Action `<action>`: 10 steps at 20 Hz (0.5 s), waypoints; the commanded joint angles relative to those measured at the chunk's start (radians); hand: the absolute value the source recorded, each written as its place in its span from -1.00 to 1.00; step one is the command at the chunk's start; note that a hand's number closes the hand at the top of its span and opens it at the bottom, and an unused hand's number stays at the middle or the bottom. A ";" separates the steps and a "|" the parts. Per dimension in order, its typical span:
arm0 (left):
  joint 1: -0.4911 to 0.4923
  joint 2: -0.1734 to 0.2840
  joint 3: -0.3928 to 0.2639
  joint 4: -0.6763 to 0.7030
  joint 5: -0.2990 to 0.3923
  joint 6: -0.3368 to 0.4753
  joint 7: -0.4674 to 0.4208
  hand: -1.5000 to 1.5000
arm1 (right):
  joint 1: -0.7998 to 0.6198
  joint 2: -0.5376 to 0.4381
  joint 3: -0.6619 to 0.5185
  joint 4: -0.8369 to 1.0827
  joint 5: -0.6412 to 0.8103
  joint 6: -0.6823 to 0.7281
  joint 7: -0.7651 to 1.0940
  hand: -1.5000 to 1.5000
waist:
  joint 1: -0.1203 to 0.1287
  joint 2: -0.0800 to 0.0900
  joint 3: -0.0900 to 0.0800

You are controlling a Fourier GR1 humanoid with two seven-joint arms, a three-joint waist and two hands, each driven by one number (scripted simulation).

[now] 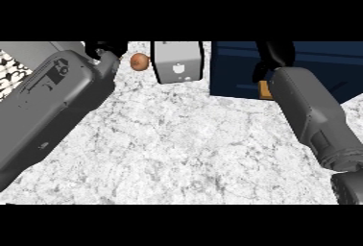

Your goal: Pick up the can, place it into the drawer and close the drawer

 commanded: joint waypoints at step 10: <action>0.011 0.022 0.009 -0.041 -0.008 0.012 0.038 -1.00 | -0.087 0.064 -0.370 -0.034 -0.404 0.181 -0.266 -1.00 | 0.003 -0.010 -0.005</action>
